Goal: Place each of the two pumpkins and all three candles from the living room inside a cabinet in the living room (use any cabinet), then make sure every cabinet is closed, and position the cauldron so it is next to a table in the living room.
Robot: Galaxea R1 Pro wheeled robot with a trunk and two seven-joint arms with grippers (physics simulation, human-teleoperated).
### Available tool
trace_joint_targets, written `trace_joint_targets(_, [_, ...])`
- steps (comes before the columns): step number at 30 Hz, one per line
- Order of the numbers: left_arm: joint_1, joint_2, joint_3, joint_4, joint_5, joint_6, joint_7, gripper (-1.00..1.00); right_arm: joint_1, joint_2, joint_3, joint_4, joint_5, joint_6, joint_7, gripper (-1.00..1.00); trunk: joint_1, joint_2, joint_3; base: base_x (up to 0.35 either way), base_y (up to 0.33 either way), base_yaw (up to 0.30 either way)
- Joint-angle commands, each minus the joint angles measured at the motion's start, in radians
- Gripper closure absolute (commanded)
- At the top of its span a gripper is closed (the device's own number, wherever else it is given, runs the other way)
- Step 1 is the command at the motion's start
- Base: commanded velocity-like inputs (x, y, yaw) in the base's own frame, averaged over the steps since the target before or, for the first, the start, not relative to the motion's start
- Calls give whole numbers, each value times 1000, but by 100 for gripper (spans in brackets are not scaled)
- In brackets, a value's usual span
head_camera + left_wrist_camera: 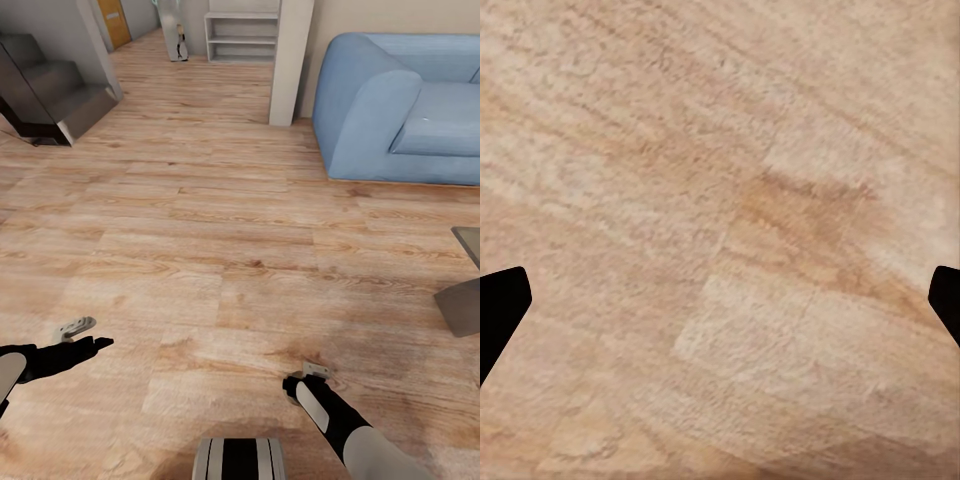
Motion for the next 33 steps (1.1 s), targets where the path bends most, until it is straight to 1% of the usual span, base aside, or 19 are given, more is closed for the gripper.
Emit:
trace_joint_targets(1, [-1,0,0,-1,10,3,10,-100,1,-1,6,0,-38,-7,34,-100,0,0,-1,0,0,0])
trace_joint_targets(6, [-1,0,0,0,10,3,10,-100,1,-2,6,0,-39,-6,35,-100,0,0,-1,0,0,0])
trace_joint_targets(7, [-1,-1,0,0,10,3,10,-100,1,-2,6,0,-39,-6,35,100,0,0,-1,0,0,0])
trace_joint_targets(26, [-1,0,0,1,10,3,10,-100,1,0,5,0,-39,-6,37,100,0,0,-1,0,0,0])
trace_joint_targets(33, [-1,0,0,2,10,3,10,-100,1,0,6,0,-39,-6,37,100,-3,2,26,0,0,0])
